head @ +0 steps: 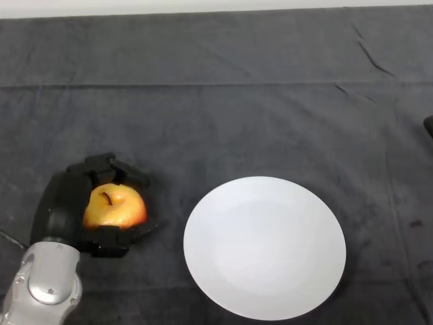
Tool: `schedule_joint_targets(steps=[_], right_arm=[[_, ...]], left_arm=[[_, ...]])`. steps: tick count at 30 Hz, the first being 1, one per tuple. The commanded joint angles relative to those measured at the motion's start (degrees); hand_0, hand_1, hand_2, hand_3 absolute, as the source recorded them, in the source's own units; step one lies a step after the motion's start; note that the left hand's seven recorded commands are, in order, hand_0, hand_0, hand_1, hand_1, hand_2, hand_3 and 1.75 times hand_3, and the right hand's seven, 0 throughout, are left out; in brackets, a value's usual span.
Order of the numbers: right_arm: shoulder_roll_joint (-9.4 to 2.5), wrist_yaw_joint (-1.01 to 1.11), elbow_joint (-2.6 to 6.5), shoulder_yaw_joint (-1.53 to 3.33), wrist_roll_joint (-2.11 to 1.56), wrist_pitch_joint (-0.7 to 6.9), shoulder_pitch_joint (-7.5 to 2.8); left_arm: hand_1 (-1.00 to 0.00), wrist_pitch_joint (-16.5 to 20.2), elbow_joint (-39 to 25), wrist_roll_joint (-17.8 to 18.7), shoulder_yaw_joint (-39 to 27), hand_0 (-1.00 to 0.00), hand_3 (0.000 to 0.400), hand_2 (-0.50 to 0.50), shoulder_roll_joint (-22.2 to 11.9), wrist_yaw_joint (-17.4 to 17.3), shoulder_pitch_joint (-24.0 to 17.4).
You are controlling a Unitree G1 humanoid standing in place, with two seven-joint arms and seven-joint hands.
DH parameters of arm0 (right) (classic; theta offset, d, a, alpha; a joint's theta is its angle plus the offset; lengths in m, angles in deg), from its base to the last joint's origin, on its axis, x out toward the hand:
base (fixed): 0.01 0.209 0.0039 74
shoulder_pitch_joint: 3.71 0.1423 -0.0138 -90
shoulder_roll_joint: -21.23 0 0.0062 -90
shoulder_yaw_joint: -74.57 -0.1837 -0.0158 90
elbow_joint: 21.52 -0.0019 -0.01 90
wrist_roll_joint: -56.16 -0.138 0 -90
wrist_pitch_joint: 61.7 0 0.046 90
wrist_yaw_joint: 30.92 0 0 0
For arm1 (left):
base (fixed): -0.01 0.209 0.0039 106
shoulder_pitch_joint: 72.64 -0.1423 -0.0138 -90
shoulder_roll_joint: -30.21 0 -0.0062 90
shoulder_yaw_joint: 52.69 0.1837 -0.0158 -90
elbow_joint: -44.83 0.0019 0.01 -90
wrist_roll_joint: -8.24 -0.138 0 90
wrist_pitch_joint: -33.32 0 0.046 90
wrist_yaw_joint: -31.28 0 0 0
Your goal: Move the apple to the plate
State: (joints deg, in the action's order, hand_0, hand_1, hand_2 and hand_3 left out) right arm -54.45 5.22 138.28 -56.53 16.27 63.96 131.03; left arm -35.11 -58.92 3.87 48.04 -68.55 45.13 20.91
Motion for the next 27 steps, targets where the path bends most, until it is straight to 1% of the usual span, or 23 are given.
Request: schedule_joint_targets(steps=[1,8,18,23,27], right_arm=[[1.1,-0.4,-1.24,-0.49,-0.16,-0.27,-0.65],[1.12,-0.4,-1.22,-0.48,-0.17,-0.26,-0.64],[1.19,-0.36,-1.08,-0.48,-0.2,-0.23,-0.57],[1.24,-0.32,-0.97,-0.49,-0.21,-0.21,-0.53],[1.28,-0.29,-0.88,-0.5,-0.21,-0.2,-0.49]], left_arm=[[-1.0,1.33,-0.57,-2.19,-0.26,-1.0,0.4,0.0,-0.62,0.38,1.55],[-1.0,5.89,-5.56,-4.56,0.49,-1.0,0.4,0.0,0.01,1.61,2.88],[-1.0,12.63,-14.01,-9.73,5.93,-1.0,0.4,0.0,1.8,4.04,5.78],[-1.0,14.65,-16.96,-12.01,9.27,-1.0,0.4,0.0,2.37,4.87,7.24],[-1.0,14.79,-17.56,-13.32,12.12,-1.0,0.4,0.0,2.8,5.76,8.26]])
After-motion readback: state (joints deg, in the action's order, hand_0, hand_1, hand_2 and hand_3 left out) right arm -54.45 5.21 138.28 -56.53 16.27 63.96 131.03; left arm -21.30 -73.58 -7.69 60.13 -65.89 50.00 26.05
